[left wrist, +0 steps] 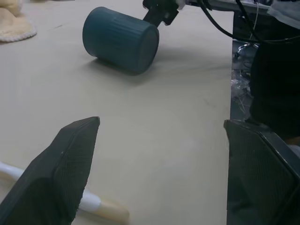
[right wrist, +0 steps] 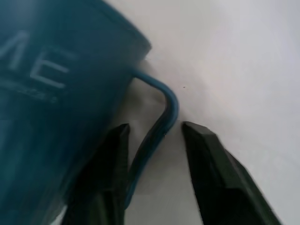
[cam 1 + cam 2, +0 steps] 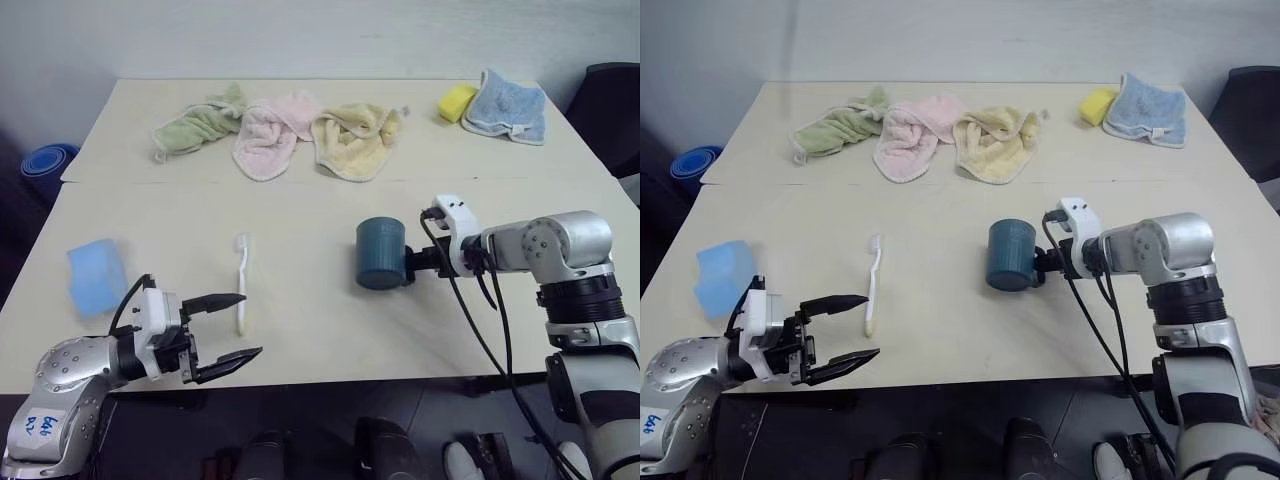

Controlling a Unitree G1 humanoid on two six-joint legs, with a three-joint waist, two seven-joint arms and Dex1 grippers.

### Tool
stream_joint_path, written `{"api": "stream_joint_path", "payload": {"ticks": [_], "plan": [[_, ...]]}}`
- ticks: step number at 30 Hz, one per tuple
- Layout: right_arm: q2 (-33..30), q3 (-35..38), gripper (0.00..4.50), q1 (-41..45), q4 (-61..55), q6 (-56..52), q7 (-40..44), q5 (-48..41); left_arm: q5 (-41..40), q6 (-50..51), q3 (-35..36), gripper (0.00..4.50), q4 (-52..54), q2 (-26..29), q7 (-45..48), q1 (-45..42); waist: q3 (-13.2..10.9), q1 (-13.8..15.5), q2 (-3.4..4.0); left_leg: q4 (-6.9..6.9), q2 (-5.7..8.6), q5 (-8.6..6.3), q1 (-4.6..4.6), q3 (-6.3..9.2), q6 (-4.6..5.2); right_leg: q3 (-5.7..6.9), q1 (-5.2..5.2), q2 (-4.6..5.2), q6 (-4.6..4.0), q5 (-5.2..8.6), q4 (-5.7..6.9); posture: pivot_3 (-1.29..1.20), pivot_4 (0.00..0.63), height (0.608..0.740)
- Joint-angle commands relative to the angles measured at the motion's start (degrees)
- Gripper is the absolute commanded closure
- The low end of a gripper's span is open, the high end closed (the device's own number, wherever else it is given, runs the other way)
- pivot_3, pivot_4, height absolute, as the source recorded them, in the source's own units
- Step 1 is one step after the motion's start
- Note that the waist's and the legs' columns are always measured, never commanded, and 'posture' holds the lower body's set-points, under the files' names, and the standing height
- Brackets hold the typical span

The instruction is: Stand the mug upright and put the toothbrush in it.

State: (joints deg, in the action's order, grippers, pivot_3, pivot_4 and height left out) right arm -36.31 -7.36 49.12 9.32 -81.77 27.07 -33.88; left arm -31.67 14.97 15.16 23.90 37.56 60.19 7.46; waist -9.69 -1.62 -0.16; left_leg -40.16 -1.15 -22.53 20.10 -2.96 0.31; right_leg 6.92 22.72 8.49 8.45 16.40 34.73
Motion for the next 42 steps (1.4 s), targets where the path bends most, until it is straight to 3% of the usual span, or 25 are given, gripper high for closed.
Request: {"api": "stream_joint_path", "payload": {"ticks": [1,3,6,8,10,13,16,19,22,28,31,37,42], "plan": [[0.8,-2.4,3.97,-2.1,0.3,-2.1,1.9,0.6,0.0,-1.6,0.2,0.00,0.0,0.2,-0.2,-0.3,0.0,0.0,0.00,0.00,0.00,0.00,0.00,0.00,0.00,0.00,0.00,0.00,0.00,0.00,0.00,0.00,0.150,0.740],[0.7,-1.0,4.39,-2.4,0.1,-1.4,2.3,1.1,0.0,-1.9,0.1,0.00,-0.3,0.3,-0.3,-0.4,0.0,0.0,0.00,0.00,0.00,0.00,0.00,0.00,0.00,0.00,0.00,0.00,0.00,0.00,-0.02,0.00,0.150,0.740],[0.8,3.2,4.39,-4.2,-2.2,4.8,5.5,0.1,-0.3,-2.1,0.2,0.00,-1.0,0.1,-0.5,-0.9,0.0,0.1,0.00,0.00,0.01,0.00,0.01,0.00,0.00,0.00,0.00,0.00,0.00,0.00,-0.03,0.00,0.150,0.740],[0.4,5.1,4.39,-7.2,-6.0,15.1,10.0,0.5,-1.0,-1.9,0.6,0.00,-1.8,-0.3,-1.3,-1.7,0.0,0.1,0.06,0.00,0.02,0.00,0.03,-0.01,0.00,0.00,0.00,0.01,0.00,0.00,-0.08,0.00,0.150,0.740],[2.0,6.1,4.39,-10.5,-8.5,29.6,12.6,3.4,-1.4,-1.7,0.7,0.00,-2.9,-0.6,-1.9,-2.6,-0.1,0.1,0.11,0.00,0.04,0.00,0.06,-0.01,0.00,0.01,0.01,0.01,0.01,0.00,-0.13,0.00,0.150,0.740],[8.5,8.7,4.39,-13.2,-8.1,48.7,8.9,8.0,-1.2,-1.9,0.7,0.00,-5.1,-1.3,-2.9,-4.2,-0.1,0.0,0.18,0.02,0.05,0.00,0.05,-0.04,-0.01,-0.01,0.03,0.01,0.01,-0.01,-0.13,0.00,0.150,0.740],[16.5,7.0,4.39,-15.5,0.6,80.0,5.6,18.0,0.2,-3.2,0.2,0.00,-8.4,-2.7,-4.8,-7.0,-0.2,-0.1,0.29,0.07,0.06,0.01,0.01,-0.05,-0.02,-0.01,0.08,0.01,0.01,0.00,-0.07,0.00,0.150,0.740],[21.0,4.9,4.39,-15.9,11.7,98.3,2.6,25.4,1.6,-4.5,-0.2,0.00,-10.2,-3.3,-5.8,-8.3,-0.2,-0.4,0.30,0.11,0.08,0.01,0.01,-0.04,-0.04,-0.02,0.09,0.01,0.01,0.00,-0.04,0.00,0.150,0.740],[23.0,3.8,4.39,-16.5,19.2,107.6,0.9,29.4,1.8,-5.1,-0.1,0.00,-10.8,-3.5,-6.5,-8.7,-0.2,-0.4,0.32,0.11,0.10,0.01,0.02,0.02,-0.04,0.00,0.09,0.02,0.01,0.00,-0.05,0.00,0.150,0.740],[22.1,5.2,4.39,-19.1,24.8,112.8,5.8,26.8,1.2,-4.7,1.1,0.00,-11.4,-3.0,-7.4,-8.5,-0.2,-0.5,0.38,0.08,0.05,0.02,0.02,0.13,-0.04,0.05,0.01,0.02,0.01,0.00,-0.05,0.00,0.150,0.740],[20.3,6.0,3.81,-20.9,23.7,112.7,10.0,24.2,1.6,-4.8,2.0,0.00,-11.5,-2.7,-8.0,-7.3,-0.2,-0.4,0.38,0.07,0.05,0.02,0.01,0.17,-0.04,0.07,-0.04,0.03,0.01,0.00,-0.06,0.00,0.150,0.740],[12.8,9.8,1.72,-25.8,14.5,106.6,19.3,15.9,1.1,-3.4,7.8,0.00,-9.9,-1.6,-11.0,-1.4,-0.3,-0.2,0.45,0.07,0.04,0.02,0.01,0.18,-0.04,0.07,-0.04,0.03,0.01,0.00,-0.10,0.00,0.150,0.740],[3.2,13.6,0.01,-36.9,0.2,101.1,36.2,2.8,0.9,-0.7,15.7,0.00,-4.5,-1.0,-12.5,11.5,-0.3,0.2,0.46,0.12,0.02,0.00,0.07,0.24,-0.01,0.13,-0.07,0.04,0.01,0.00,-0.27,0.00,0.150,0.740]]}}
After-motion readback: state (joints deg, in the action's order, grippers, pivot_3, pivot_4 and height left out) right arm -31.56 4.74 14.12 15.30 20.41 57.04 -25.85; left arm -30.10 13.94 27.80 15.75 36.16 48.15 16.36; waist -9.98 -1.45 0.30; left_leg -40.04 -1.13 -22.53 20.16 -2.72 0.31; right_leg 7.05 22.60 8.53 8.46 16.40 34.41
